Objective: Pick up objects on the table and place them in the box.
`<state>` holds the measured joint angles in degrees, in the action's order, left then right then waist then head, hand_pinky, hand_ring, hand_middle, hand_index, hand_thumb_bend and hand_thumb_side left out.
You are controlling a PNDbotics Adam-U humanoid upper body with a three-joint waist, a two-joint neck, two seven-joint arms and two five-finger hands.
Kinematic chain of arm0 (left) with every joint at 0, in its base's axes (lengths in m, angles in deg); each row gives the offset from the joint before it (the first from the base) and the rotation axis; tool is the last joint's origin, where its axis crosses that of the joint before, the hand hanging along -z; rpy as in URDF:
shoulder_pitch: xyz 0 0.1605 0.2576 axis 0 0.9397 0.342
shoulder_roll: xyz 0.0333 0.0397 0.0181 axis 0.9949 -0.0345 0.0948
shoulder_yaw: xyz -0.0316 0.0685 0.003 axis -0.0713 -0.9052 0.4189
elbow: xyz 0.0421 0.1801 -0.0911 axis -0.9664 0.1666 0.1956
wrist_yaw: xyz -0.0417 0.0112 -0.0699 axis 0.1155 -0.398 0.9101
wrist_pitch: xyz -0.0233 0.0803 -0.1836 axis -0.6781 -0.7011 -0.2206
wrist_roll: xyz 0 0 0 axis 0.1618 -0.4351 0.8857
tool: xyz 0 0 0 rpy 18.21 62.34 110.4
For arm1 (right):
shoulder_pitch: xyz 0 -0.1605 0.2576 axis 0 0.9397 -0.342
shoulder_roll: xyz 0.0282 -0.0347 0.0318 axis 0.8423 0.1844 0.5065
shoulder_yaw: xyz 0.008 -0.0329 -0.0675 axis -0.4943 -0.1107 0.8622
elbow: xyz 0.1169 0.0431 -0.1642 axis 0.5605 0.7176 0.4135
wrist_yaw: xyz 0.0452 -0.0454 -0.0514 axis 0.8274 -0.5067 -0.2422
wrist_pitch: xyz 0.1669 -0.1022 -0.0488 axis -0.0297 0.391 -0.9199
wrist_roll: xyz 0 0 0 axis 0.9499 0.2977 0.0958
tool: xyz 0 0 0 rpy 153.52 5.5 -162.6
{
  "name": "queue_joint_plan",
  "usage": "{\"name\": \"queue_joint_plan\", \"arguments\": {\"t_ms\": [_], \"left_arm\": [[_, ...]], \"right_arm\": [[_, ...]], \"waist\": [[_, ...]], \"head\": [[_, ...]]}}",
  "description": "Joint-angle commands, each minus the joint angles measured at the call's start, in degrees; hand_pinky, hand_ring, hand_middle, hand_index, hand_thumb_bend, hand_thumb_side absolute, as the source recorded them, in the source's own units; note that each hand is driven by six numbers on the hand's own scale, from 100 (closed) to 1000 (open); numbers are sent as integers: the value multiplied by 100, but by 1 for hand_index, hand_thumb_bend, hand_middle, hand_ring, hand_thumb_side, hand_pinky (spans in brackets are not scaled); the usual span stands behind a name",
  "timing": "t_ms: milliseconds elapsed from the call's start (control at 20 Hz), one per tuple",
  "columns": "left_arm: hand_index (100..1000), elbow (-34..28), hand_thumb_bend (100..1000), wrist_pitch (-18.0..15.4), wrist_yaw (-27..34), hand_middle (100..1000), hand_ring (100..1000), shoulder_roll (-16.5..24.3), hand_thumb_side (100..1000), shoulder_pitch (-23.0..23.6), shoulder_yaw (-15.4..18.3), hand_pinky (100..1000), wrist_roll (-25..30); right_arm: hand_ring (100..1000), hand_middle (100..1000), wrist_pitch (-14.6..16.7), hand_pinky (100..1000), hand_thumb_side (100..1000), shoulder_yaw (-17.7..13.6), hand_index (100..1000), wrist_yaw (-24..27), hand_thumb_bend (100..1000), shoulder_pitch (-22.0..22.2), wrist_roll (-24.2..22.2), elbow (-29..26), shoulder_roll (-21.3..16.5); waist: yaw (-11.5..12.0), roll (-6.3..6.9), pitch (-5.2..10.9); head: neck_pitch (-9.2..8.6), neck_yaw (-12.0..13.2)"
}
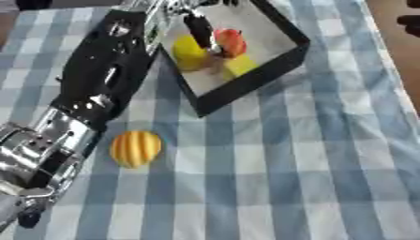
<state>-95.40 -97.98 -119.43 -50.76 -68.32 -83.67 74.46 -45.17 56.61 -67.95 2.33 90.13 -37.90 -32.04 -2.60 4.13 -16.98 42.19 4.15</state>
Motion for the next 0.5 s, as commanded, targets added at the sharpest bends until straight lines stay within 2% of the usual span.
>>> {"name": "queue_joint_plan", "arguments": {"t_ms": [50, 250, 400, 500], "left_arm": [[844, -655, 580, -60, 1048, 741, 781, 647, 296, 34, -147, 751, 119], [840, -1694, 568, 261, 2477, 740, 779, 1641, 291, 419, -529, 751, 416], [842, -2465, 576, 647, 3145, 743, 782, 2357, 306, 777, -803, 754, 641], [842, -2829, 576, 915, 3401, 743, 782, 2579, 306, 903, -876, 754, 737]], "right_arm": [[790, 810, 15, 918, 757, -72, 766, -38, 100, -2, 42, -55, -225], [790, 810, 24, 918, 759, -94, 766, -76, 100, 82, 66, -41, -310], [790, 810, 36, 918, 757, -99, 766, -89, 100, 103, 72, -44, -352], [790, 810, 38, 918, 757, -96, 766, -95, 100, 103, 70, -45, -359]], "waist": [[44, 56, 343], [123, 90, 353], [162, 101, 355], [164, 105, 354]], "head": [[27, -112], [34, -255], [46, -364], [48, -382]]}}
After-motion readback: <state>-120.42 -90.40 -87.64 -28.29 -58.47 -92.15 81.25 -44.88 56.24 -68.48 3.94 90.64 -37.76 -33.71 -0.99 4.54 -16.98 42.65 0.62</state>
